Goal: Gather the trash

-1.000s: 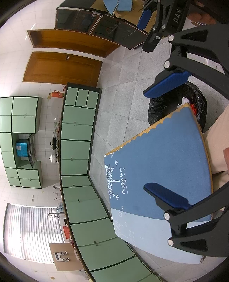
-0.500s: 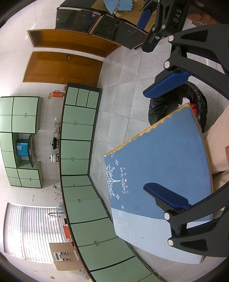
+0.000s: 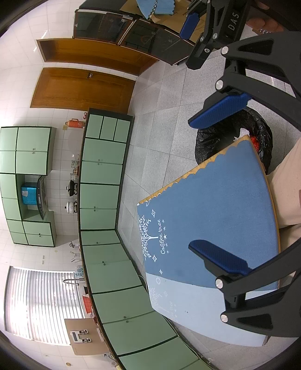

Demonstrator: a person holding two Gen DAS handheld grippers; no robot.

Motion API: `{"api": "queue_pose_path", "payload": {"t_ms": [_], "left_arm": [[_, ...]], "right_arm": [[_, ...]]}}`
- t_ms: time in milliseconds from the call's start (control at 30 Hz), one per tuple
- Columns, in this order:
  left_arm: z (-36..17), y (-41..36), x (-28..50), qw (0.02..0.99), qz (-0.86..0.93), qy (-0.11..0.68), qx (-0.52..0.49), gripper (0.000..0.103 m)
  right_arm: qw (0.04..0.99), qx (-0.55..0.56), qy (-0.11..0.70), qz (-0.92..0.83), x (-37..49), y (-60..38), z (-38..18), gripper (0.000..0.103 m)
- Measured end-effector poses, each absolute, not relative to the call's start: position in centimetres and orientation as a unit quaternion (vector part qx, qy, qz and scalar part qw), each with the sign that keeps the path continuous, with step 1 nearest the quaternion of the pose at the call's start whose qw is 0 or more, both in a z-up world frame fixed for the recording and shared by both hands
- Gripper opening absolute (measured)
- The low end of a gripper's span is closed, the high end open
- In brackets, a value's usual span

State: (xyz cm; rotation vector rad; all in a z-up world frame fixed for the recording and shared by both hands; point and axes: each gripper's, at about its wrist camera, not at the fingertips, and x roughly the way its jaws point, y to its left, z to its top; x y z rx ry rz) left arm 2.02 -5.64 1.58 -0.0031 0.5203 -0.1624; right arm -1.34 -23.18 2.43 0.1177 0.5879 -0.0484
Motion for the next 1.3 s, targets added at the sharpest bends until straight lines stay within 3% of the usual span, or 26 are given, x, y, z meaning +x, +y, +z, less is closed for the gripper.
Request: {"api": "queue_pose_path", "payload": {"t_ms": [1300], "left_arm": [[1.51, -5.80, 2.08, 0.963, -0.078, 0.258, -0.006, 0.094]], "right_arm": [[0.954, 0.057, 0.293, -0.024, -1.17, -23.11, 1.88, 0.097]]}}
